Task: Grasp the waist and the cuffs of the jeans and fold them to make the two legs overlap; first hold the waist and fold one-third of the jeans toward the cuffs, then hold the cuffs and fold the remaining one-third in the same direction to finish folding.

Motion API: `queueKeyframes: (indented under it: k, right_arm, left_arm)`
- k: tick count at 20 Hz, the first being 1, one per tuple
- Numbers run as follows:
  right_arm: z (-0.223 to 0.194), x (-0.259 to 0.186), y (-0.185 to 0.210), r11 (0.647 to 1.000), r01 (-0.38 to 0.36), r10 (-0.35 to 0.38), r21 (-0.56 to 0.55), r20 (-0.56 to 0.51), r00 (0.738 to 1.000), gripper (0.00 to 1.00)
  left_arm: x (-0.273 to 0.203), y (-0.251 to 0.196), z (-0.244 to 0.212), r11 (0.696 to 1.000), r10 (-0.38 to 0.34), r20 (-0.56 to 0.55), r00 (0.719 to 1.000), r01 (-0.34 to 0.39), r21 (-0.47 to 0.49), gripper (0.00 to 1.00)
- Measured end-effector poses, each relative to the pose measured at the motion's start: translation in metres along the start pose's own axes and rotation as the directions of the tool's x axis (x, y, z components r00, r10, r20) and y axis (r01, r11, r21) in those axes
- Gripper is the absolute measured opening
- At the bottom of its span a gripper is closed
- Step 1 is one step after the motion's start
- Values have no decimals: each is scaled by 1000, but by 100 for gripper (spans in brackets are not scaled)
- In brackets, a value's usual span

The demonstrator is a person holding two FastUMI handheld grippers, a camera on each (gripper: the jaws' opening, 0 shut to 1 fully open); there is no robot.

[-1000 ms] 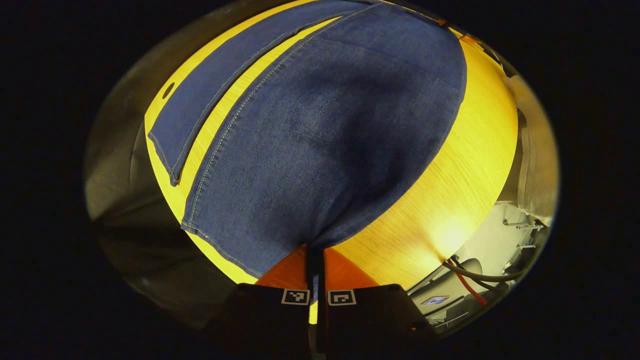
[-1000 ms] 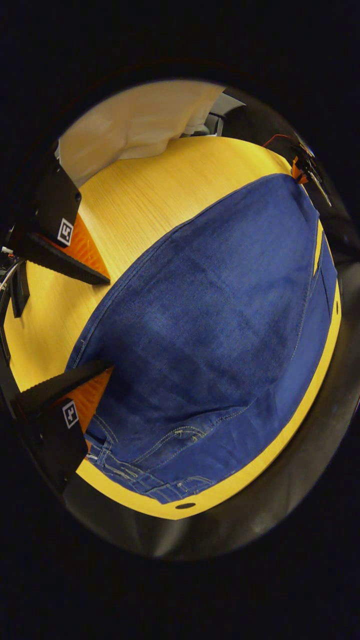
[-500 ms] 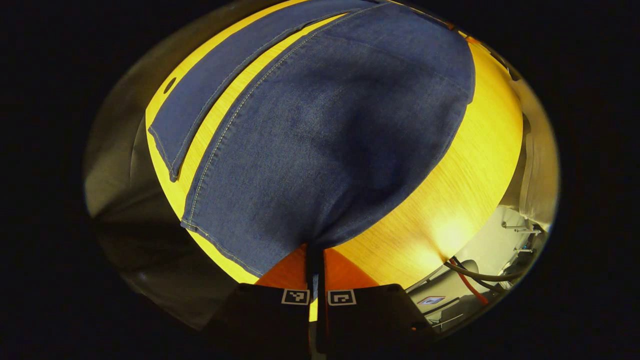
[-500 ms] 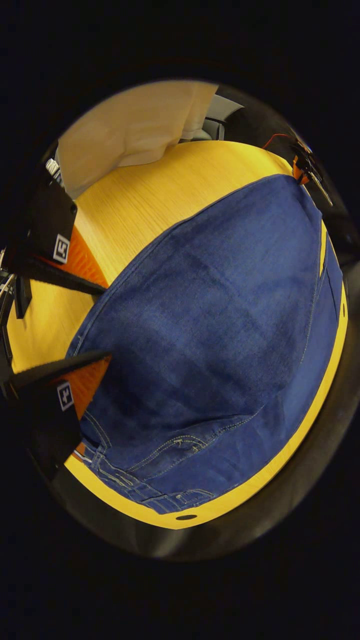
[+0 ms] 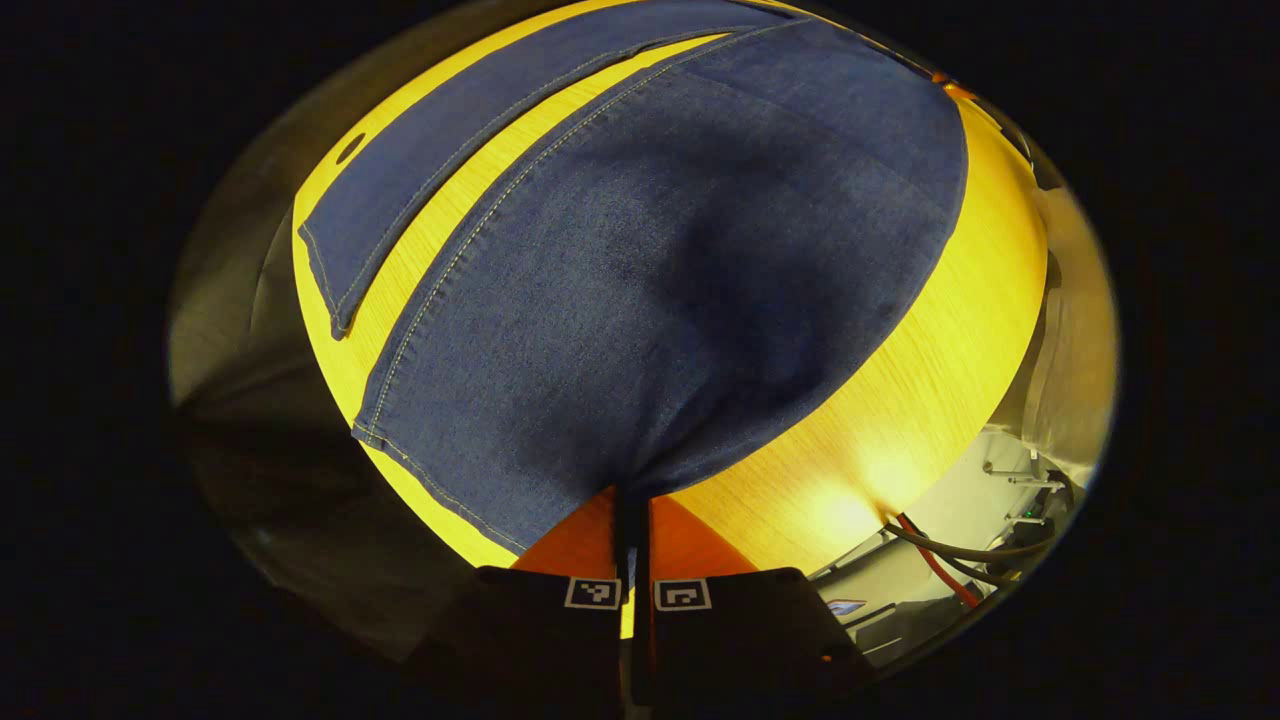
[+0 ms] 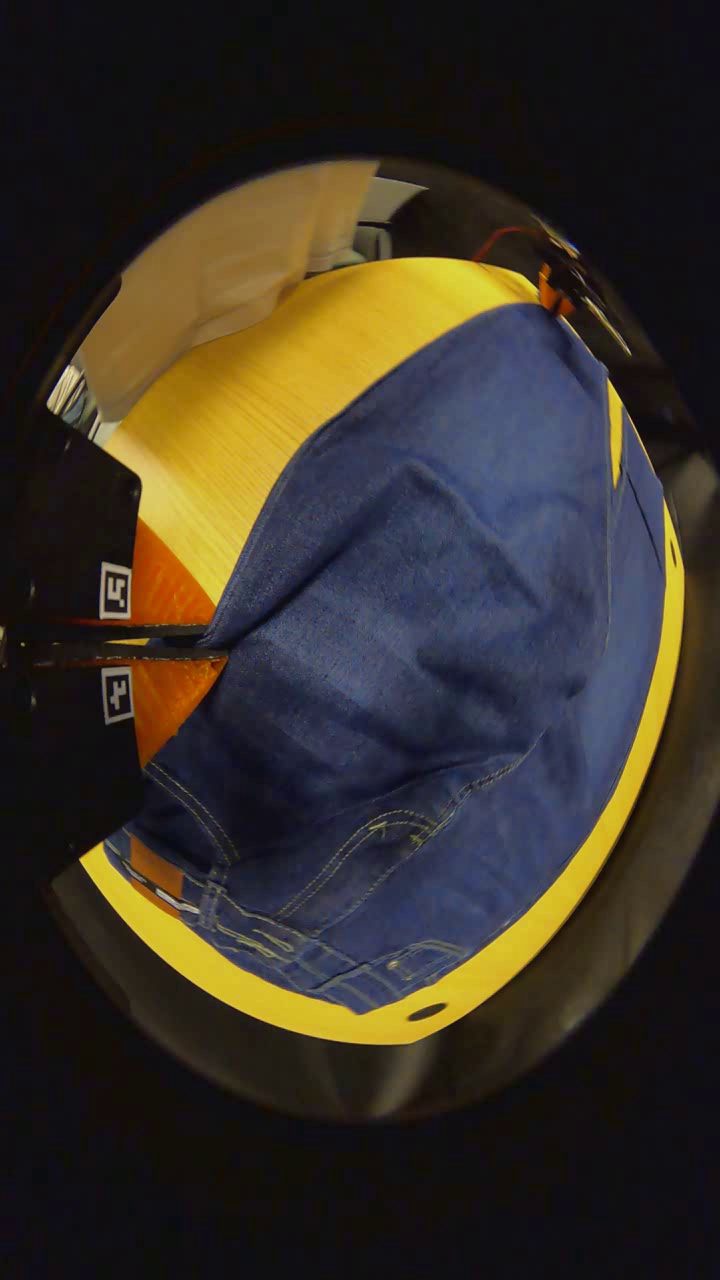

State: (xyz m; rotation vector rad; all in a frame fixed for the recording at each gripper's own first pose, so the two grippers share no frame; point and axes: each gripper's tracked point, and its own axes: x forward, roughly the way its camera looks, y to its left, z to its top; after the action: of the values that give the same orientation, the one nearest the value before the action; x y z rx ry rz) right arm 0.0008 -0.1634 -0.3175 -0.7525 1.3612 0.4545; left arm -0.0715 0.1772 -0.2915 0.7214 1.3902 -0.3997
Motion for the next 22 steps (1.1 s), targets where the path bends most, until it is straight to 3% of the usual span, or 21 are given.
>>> queueKeyframes:
  k: [4,6,9,13,17,22]
  right_arm:
    - [9,-11,-3,993,110,-108,-33,67,992,3]
    - [13,-23,-5,988,153,-153,7,116,981,2]
    - [33,-50,-16,981,173,-186,83,194,963,3]
    - [79,-96,-41,962,182,-239,205,302,923,2]
    - [124,-122,-72,934,174,-291,311,386,876,0]
    - [183,-120,-124,906,130,-314,403,435,844,0]
  left_arm:
    - [-23,12,5,999,35,40,999,-34,-14,0]
    - [-43,18,7,998,68,55,996,-68,-8,0]
    - [-76,32,15,995,89,80,993,-92,35,0]
    - [-116,79,44,986,162,135,978,-165,10,0]
    - [-142,138,94,963,271,197,942,-265,-55,0]
    - [-140,206,158,886,453,255,855,-398,-239,0]
